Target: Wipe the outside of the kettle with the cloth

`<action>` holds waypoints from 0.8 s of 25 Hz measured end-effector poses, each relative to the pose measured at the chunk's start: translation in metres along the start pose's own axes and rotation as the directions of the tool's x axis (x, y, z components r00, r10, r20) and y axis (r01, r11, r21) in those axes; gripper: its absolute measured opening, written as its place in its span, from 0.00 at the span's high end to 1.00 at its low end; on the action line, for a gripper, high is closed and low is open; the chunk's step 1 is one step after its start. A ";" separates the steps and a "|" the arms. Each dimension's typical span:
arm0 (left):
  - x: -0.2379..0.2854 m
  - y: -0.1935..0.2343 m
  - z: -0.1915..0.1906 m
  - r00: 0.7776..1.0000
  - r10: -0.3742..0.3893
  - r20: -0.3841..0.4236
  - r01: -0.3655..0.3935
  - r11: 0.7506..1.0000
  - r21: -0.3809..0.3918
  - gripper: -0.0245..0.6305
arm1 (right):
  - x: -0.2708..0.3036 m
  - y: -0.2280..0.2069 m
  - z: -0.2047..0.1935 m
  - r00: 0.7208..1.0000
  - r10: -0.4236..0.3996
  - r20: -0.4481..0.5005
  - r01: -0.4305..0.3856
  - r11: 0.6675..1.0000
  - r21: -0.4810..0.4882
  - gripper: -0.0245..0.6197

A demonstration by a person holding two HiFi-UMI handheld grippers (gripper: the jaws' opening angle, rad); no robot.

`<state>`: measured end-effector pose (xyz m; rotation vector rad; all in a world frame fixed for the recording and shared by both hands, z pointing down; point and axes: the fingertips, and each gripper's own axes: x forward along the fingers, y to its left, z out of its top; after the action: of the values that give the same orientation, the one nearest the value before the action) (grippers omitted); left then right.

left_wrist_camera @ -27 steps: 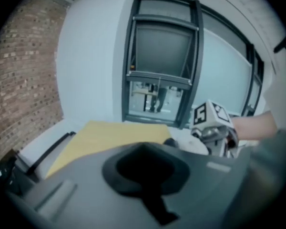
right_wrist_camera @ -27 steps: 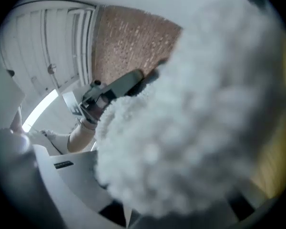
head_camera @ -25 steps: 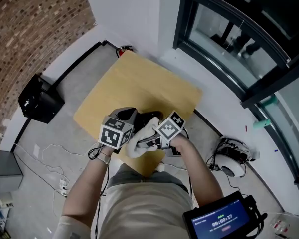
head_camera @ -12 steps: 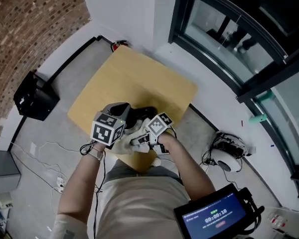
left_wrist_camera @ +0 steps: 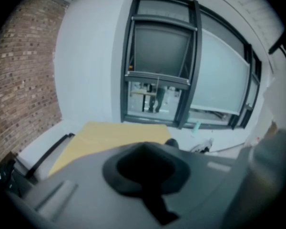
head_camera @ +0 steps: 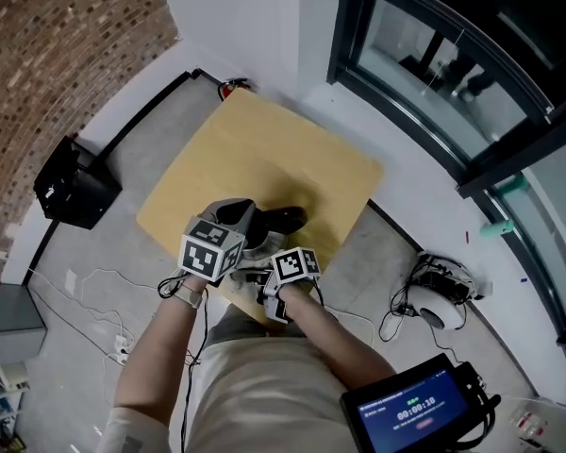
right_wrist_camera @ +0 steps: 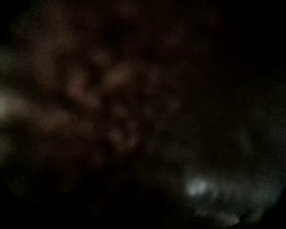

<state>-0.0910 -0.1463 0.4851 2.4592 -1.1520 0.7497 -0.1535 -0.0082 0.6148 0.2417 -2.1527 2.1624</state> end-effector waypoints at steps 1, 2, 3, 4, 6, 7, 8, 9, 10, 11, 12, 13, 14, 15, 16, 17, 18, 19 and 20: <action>0.001 0.003 0.001 1.000 0.006 0.002 -0.006 1.000 0.005 0.97 | 0.006 0.028 0.007 0.995 0.096 0.032 -0.096 0.995 -0.005 0.78; 0.003 0.006 0.002 1.000 0.011 0.004 -0.011 1.000 0.008 0.97 | 0.011 0.047 0.015 0.984 0.164 0.063 -0.163 0.986 -0.015 0.78; 0.004 0.009 0.002 1.000 0.014 0.003 -0.014 1.000 0.007 0.97 | 0.013 0.050 0.019 0.981 0.176 0.086 -0.175 0.984 -0.022 0.78; 0.005 0.009 0.002 1.000 0.013 0.000 -0.013 1.000 0.003 0.97 | 0.012 0.035 0.020 0.986 0.133 0.103 -0.132 0.991 -0.013 0.78; 0.006 0.008 0.001 1.000 0.006 -0.002 -0.006 1.000 -0.005 0.97 | 0.003 -0.018 0.016 0.989 -0.014 0.149 0.002 0.997 0.079 0.77; 0.006 0.008 0.002 1.000 0.006 -0.001 -0.006 1.000 -0.007 0.97 | -0.003 -0.036 0.015 0.983 -0.056 0.177 0.032 0.990 0.136 0.77; 0.006 0.008 0.003 1.000 0.009 0.002 -0.009 1.000 -0.013 0.97 | -0.007 -0.043 0.016 0.977 -0.069 0.201 0.035 0.985 0.170 0.77; 0.006 0.008 0.004 1.000 0.016 0.005 -0.016 1.000 -0.023 0.97 | -0.010 -0.044 0.018 0.974 -0.070 0.215 0.032 0.984 0.175 0.78; 0.005 0.008 0.004 1.000 0.025 0.009 -0.025 0.999 -0.044 0.97 | -0.013 -0.041 0.019 0.974 -0.071 0.213 0.038 0.987 0.157 0.78; 0.003 0.007 0.003 0.999 0.035 0.014 -0.034 0.996 -0.079 0.97 | -0.017 -0.040 0.017 0.978 -0.079 0.195 0.056 0.991 0.123 0.78; -0.001 0.004 0.001 0.999 0.044 0.021 -0.041 0.991 -0.128 0.97 | -0.025 -0.040 0.013 0.981 -0.096 0.168 0.083 0.993 0.083 0.78; -0.005 0.001 -0.001 0.998 0.052 0.026 -0.046 0.982 -0.182 0.97 | -0.037 -0.041 0.009 0.982 -0.120 0.145 0.115 0.993 0.043 0.78; -0.009 -0.001 -0.002 0.998 0.054 0.028 -0.046 0.971 -0.233 0.97 | -0.053 -0.045 0.009 0.978 -0.150 0.142 0.150 0.989 0.011 0.77; -0.012 -0.001 -0.002 0.999 0.045 0.025 -0.036 0.961 -0.273 0.97 | -0.073 -0.050 0.015 0.967 -0.184 0.175 0.187 0.982 0.003 0.77; -0.015 0.000 0.000 1.000 0.023 0.019 -0.017 0.956 -0.294 0.97 | -0.096 -0.057 0.028 0.945 -0.214 0.249 0.213 0.977 0.030 0.77; -0.020 0.002 0.004 1.000 -0.001 0.021 0.007 0.957 -0.289 0.97 | -0.121 -0.063 0.045 0.910 -0.228 0.348 0.211 0.974 0.084 0.77; -0.024 0.005 0.014 0.999 -0.015 0.039 0.024 0.968 -0.251 0.97 | -0.144 -0.065 0.061 0.871 -0.225 0.437 0.184 0.974 0.135 0.77; -0.029 0.008 0.027 0.997 -0.017 0.074 0.030 0.983 -0.181 0.97 | -0.161 -0.064 0.071 0.848 -0.213 0.486 0.157 0.976 0.154 0.77; -0.030 0.010 0.042 0.993 -0.018 0.114 0.028 0.996 -0.086 0.97 | -0.168 -0.061 0.073 0.855 -0.201 0.478 0.156 0.979 0.133 0.77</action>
<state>-0.1014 -0.1544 0.4341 2.4642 -1.1681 0.5479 0.0260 -0.0714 0.6464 1.0617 -2.1399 2.2695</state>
